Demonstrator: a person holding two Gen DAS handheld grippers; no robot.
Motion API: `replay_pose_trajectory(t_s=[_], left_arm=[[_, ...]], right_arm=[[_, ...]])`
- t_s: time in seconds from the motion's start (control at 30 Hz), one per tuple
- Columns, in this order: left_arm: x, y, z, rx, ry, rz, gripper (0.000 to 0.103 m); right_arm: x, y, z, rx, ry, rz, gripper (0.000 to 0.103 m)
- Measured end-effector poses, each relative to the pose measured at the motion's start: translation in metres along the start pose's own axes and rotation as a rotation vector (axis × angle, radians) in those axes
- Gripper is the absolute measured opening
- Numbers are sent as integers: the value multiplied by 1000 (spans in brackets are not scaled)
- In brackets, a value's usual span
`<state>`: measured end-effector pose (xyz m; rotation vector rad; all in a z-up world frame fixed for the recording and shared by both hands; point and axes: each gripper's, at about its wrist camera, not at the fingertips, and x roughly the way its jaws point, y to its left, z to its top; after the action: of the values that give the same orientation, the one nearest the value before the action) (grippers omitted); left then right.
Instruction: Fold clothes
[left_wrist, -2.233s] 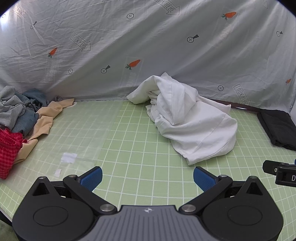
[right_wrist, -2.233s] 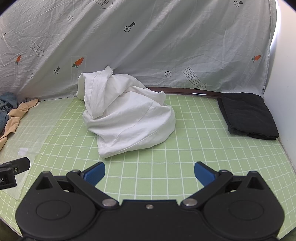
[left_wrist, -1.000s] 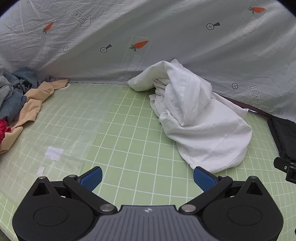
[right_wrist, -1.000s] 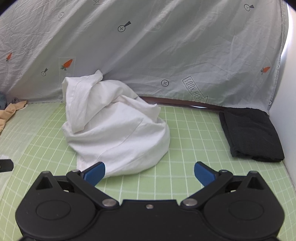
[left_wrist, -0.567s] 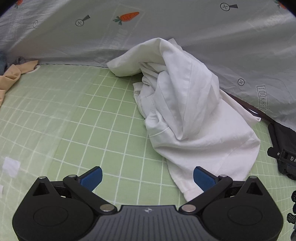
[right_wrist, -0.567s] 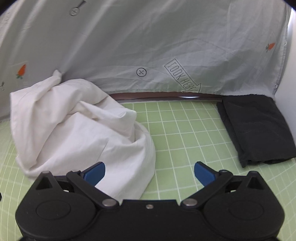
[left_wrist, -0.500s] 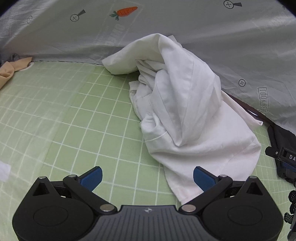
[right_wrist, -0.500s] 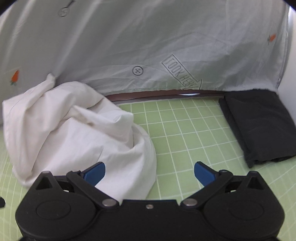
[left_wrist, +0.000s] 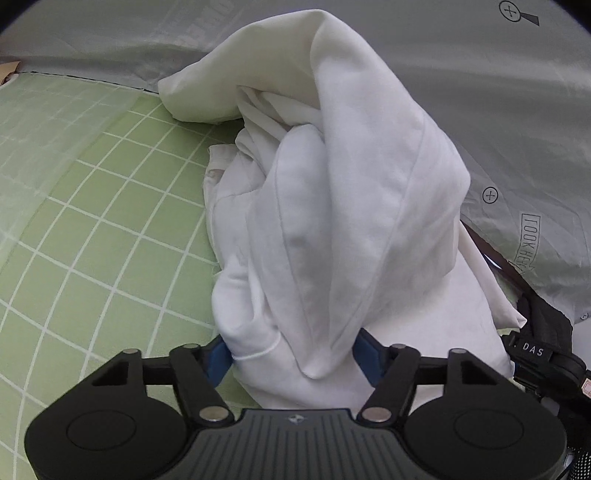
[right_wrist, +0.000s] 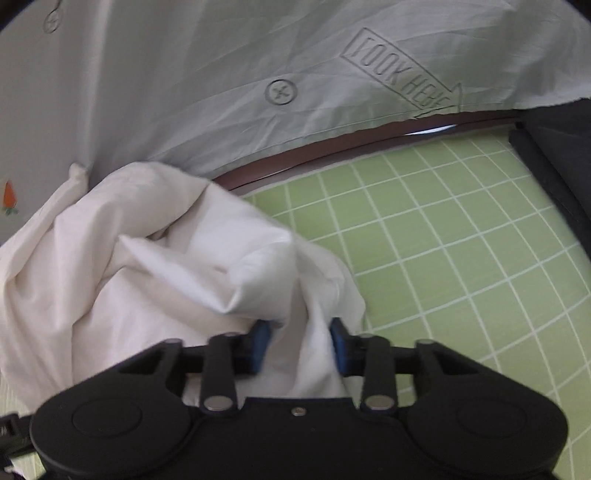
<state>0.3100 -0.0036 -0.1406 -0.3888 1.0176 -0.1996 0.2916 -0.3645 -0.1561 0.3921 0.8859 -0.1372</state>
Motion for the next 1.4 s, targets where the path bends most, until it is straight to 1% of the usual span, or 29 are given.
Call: replay_pose_trajectory(t_s=[0.03, 0.07, 0.1, 0.2, 0.33, 0.43, 0.53, 0.67, 0.77, 0.93, 1.1, 1.13, 1.2, 1.27, 1.37, 1.4], left_arm=[[-3, -1, -2, 13, -8, -5, 48], [-7, -1, -3, 28, -14, -5, 39], [-12, -1, -6, 44, -19, -3, 34], [-31, 1, -16, 72, -32, 5, 27], [-67, 19, -45, 57, -41, 3, 24], [-99, 39, -77, 13, -48, 15, 24], [-125, 59, -109, -34, -36, 34, 24], [-154, 75, -148, -52, -43, 37, 24], [-165, 79, -167, -75, -47, 50, 24], [-176, 69, -188, -93, -70, 78, 24], [-185, 54, -212, -111, -93, 107, 24], [-188, 52, -215, -110, -94, 115, 24], [-194, 47, -220, -113, -92, 142, 24], [-202, 42, -225, -120, -88, 181, 22], [-218, 36, -236, -127, -105, 208, 22], [-223, 35, -240, -133, -112, 220, 22]], right_arm=[[-4, 3, -4, -30, 1, -8, 8], [-8, 6, -10, -57, 3, -24, 7], [-13, 10, -17, -72, 1, -29, 6], [-35, 19, -44, -56, 10, 21, 5], [-69, 43, -92, -84, 38, 54, 5], [-100, 57, -136, -103, 67, 91, 5], [-128, 65, -179, -135, 100, 113, 5], [-155, 71, -214, -157, 117, 124, 5], [-167, 71, -224, -161, 109, 115, 5], [-189, 68, -234, -195, 95, 111, 9], [-204, 50, -235, -211, 61, 135, 11], [-204, 44, -232, -203, 59, 142, 14], [-204, 36, -229, -185, 58, 156, 16], [-202, 29, -222, -168, 70, 162, 23], [-203, 21, -214, -147, 60, 178, 26], [-202, 19, -211, -140, 53, 182, 30]])
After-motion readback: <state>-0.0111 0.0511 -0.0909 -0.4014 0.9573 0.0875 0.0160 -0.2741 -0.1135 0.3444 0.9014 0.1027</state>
